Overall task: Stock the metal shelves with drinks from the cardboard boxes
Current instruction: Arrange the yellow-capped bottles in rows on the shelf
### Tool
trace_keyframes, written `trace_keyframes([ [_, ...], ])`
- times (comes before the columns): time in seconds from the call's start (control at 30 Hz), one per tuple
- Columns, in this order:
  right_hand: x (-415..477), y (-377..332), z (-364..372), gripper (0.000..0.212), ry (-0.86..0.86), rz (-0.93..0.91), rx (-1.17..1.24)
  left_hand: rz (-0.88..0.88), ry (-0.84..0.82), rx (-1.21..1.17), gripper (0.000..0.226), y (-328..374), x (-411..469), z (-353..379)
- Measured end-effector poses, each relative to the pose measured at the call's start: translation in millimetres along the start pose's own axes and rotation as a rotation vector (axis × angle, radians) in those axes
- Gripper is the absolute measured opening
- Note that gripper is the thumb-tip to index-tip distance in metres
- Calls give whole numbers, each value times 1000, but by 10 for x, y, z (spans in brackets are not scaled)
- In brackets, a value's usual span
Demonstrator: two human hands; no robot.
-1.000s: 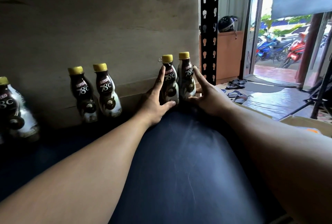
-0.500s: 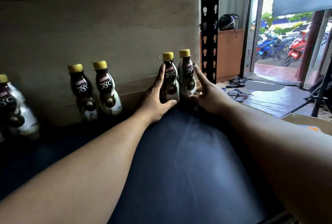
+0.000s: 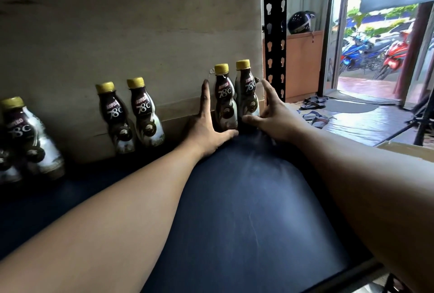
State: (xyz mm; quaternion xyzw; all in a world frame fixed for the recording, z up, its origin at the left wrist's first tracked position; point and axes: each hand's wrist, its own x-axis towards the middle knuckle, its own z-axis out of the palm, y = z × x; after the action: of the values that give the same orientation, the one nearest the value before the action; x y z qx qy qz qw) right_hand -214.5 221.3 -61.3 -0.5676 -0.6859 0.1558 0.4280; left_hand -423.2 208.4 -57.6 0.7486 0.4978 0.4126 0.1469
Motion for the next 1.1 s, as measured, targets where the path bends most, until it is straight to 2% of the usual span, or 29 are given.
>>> trace_keyframes([
  [0.17, -130, -59, -101, 135, -94, 172, -22, -137, -41, 68, 133, 24, -237, -191],
  [0.27, -335, -150, -216, 142, -135, 251, -75, -161, -108, 127, 117, 33, -466, -329],
  [0.33, -581, -262, -290, 126, -128, 265, -136, -160, -141, 191, 93, 104, -688, -435],
  [0.4, -902, -415, -370, 99, -129, 252, -184, -146, -152, 241, 72, 219, -980, -562],
  [0.47, -1258, -603, -404, 76, -144, 258, -188, -134, -150, 252, 61, 331, -1319, -702],
  [0.53, -1614, -810, -380, 63, -160, 251, -188, -117, -145, 245, 55, 423, -1671, -848],
  [0.7, -2534, -1388, -181, 48, -168, 170, -183, -118, -134, 170, 43, 642, -2523, -1248],
  [0.87, -3360, -1860, 100, 38, -157, 88, 12, -106, -88, -36, 35, 786, -3396, -1630],
  [1.0, -3894, -1973, 274, 22, -50, 126, 141, -119, -45, -48, 28, 718, -4105, -1906],
  [1.1, -4200, -1899, 455, 17, -277, 173, 55, -223, -193, 50, 31, 485, -4576, -2025],
])
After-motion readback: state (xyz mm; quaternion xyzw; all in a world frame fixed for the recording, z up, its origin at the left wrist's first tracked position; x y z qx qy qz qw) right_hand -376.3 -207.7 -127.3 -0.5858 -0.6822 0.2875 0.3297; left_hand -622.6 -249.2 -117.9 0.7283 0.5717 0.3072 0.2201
